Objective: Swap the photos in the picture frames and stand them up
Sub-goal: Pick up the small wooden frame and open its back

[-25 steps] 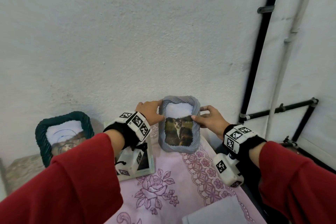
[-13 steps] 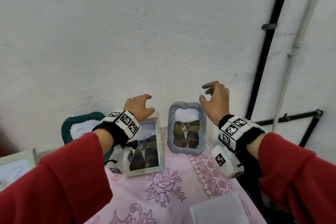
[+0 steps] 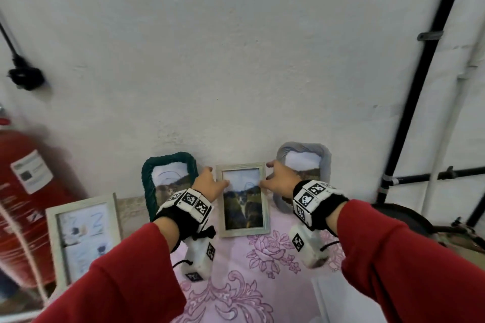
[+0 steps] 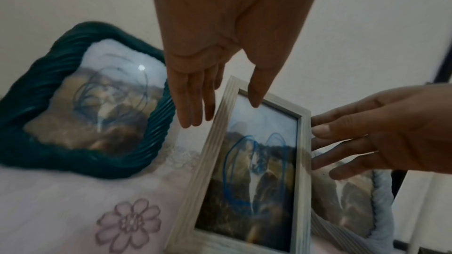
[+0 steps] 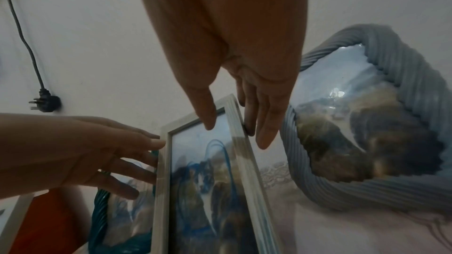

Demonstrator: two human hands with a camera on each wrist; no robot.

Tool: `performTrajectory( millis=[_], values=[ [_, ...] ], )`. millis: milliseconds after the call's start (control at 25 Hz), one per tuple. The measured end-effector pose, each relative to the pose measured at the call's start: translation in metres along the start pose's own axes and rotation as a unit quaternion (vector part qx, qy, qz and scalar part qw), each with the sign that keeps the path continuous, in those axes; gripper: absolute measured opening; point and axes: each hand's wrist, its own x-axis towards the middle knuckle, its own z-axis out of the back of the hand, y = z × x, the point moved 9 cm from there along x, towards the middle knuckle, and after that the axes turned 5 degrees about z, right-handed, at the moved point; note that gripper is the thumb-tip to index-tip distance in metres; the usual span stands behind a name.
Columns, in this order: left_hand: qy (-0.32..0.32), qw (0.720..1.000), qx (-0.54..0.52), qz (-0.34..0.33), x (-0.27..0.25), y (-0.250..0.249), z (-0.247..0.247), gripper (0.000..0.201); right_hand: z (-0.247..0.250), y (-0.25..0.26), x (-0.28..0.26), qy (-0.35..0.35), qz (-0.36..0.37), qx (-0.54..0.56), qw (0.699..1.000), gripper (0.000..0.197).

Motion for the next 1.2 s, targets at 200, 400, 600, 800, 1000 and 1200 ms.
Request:
performTrajectory(
  millis=[200, 400, 600, 800, 1000, 1200],
  values=[
    [-0.02, 0.991, -0.133, 0.015, -0.011, 0.021, -0.001, 0.036, 0.001, 0.003, -0.012, -0.056, -0.004, 0.077, 0.995, 0.039],
    [-0.048, 0.978, -0.199, -0.029, -0.045, 0.011, 0.024, 0.027, 0.012, 0.025, -0.037, -0.028, 0.02, 0.133, 0.991, 0.035],
    [-0.032, 0.949, -0.31, -0.044, -0.095, -0.006, 0.049, 0.02, 0.033, 0.055, -0.074, -0.048, 0.062, 0.175, 0.981, 0.03],
    [-0.052, 0.913, -0.402, -0.034, -0.156, -0.001, 0.067, 0.031, 0.029, 0.075, -0.134, -0.057, 0.093, 0.287, 0.952, 0.017],
    [-0.035, 0.857, -0.514, -0.026, -0.224, 0.011, 0.064, 0.014, -0.002, 0.083, -0.199, 0.004, 0.086, 0.475, 0.876, 0.025],
    [-0.021, 0.832, -0.554, -0.016, -0.278, 0.03, 0.062, 0.012, -0.031, 0.076, -0.255, 0.035, 0.07, 0.51, 0.857, 0.028]
  ],
)
